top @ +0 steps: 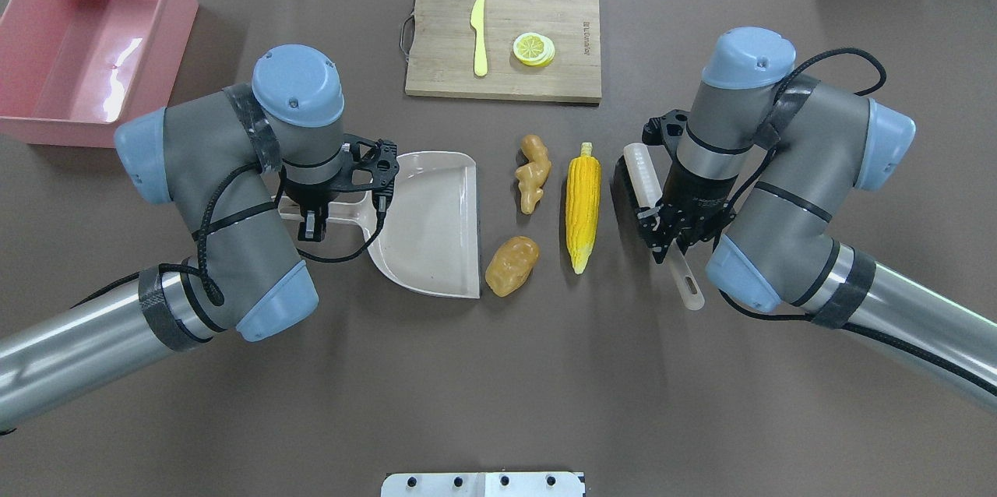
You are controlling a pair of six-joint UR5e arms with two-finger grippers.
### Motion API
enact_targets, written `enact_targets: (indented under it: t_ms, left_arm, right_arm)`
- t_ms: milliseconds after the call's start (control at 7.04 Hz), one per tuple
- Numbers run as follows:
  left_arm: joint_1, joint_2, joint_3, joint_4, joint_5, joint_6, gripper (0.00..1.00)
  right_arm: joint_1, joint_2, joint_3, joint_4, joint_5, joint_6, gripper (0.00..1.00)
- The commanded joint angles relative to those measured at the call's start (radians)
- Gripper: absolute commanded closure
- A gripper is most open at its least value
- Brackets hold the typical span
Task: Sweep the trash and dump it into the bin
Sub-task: 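Sweep the corn, potato and ginger with the brush into the dustpan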
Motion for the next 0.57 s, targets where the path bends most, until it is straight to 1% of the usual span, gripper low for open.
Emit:
enact_targets:
  t_ms: [0,426]
  left_arm:
    - [0.001,0.0,0.003,-0.006,0.001,0.0,1.0]
    - [0.001,-0.003,0.003,-0.006,0.001,0.0,1.0]
  right_arm:
    - [-0.033,0.01,-0.028,0.079,-0.013,0.06,1.0]
    - [-0.064,0.054,-0.028,0.09,-0.015,0.117,1.0]
